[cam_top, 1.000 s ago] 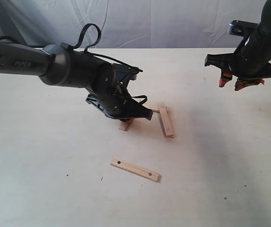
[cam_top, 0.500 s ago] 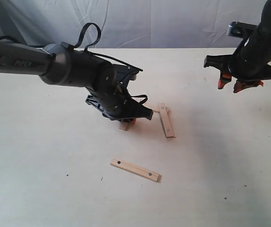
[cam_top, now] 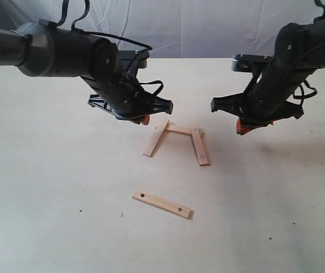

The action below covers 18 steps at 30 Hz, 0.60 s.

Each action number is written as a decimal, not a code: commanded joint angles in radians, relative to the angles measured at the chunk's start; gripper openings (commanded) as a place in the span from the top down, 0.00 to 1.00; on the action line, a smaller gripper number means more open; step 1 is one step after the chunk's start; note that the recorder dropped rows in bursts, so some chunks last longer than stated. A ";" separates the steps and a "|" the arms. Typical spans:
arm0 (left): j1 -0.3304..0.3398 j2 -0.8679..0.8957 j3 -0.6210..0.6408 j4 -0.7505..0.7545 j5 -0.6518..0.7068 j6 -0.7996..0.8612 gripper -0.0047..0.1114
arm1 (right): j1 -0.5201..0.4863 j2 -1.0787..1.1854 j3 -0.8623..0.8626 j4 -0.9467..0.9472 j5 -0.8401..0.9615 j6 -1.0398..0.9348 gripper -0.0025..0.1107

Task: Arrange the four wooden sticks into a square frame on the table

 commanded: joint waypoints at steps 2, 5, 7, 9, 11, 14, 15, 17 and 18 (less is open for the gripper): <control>0.003 -0.006 0.021 -0.171 -0.017 0.158 0.96 | 0.037 0.037 0.005 0.010 -0.035 -0.009 0.98; 0.016 -0.003 0.037 -0.283 -0.019 0.267 0.96 | 0.037 0.067 0.005 0.042 -0.035 -0.009 0.98; 0.028 0.011 0.039 -0.337 0.002 0.311 0.96 | 0.037 0.081 0.005 0.065 -0.043 -0.012 0.98; 0.036 0.030 0.039 -0.379 0.009 0.354 0.96 | 0.037 0.088 0.005 0.091 -0.054 -0.032 0.98; 0.036 0.046 0.039 -0.386 0.011 0.375 0.96 | 0.037 0.090 0.005 0.136 -0.061 -0.073 0.98; 0.036 0.066 0.039 -0.391 0.011 0.375 0.96 | 0.037 0.090 0.005 0.170 -0.068 -0.117 0.98; 0.036 0.071 0.039 -0.393 0.009 0.375 0.96 | 0.037 0.090 0.005 0.170 -0.073 -0.116 0.98; 0.036 0.079 0.039 -0.393 0.007 0.375 0.96 | 0.037 0.090 0.005 0.170 -0.076 -0.116 0.98; 0.036 0.079 0.039 -0.393 0.007 0.375 0.96 | 0.037 0.090 0.005 0.170 -0.079 -0.116 0.98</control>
